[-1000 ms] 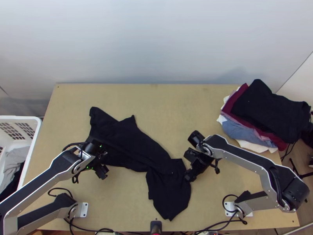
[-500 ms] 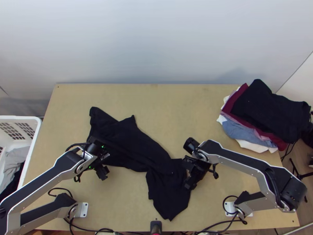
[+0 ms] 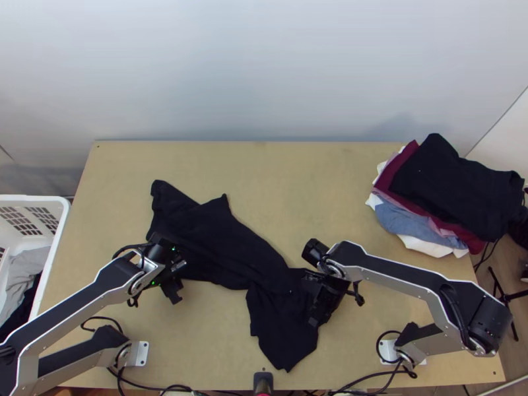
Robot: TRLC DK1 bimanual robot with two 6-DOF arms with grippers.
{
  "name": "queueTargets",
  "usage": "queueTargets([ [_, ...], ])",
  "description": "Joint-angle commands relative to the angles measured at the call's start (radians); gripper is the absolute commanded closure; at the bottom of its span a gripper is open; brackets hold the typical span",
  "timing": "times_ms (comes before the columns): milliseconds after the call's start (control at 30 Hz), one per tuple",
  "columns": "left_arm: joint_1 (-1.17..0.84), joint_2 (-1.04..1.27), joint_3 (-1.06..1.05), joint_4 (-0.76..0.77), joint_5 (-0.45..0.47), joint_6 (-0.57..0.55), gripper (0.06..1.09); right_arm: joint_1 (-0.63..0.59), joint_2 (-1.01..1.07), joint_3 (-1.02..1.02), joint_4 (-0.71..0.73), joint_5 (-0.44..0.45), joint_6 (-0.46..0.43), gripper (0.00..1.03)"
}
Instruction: Fold the t-shirt
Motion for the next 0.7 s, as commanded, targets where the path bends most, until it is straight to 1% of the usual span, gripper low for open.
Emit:
queueTargets([
  [0, 0.023, 0.011, -0.02, 0.035, 0.004, -0.004, 0.63, 0.01, 0.003, 0.0, 0.014, -0.025, -0.011, 0.99],
  [67, 0.032, 0.017, -0.037, 0.055, 0.004, -0.002, 0.71, 0.017, 0.003, -0.002, 0.014, -0.028, -0.019, 0.99],
  [233, 0.078, 0.02, -0.053, 0.109, 0.007, 0.004, 1.0, 0.012, 0.004, -0.002, 0.014, -0.029, -0.022, 1.0],
  [267, 0.086, 0.025, -0.051, 0.117, 0.005, 0.005, 1.03, 0.009, 0.004, 0.0, 0.014, -0.029, -0.022, 1.0],
  [333, 0.117, 0.035, -0.033, 0.118, 0.007, 0.004, 1.05, 0.004, -0.002, -0.002, 0.014, -0.029, -0.022, 1.0],
  [400, 0.164, 0.038, -0.004, 0.087, 0.034, 0.002, 1.05, -0.006, -0.008, -0.002, 0.014, -0.036, -0.024, 1.0],
  [467, 0.221, 0.037, 0.033, 0.038, 0.068, 0.001, 1.05, -0.031, -0.023, 0.0, 0.013, -0.052, -0.025, 1.0],
  [600, 0.338, -0.017, 0.125, -0.081, 0.139, -0.013, 1.05, -0.123, -0.06, -0.002, -0.006, -0.103, -0.028, 1.0],
  [667, 0.367, -0.051, 0.168, -0.146, 0.149, -0.022, 1.05, -0.161, -0.089, 0.009, -0.033, -0.12, -0.031, 1.0],
])
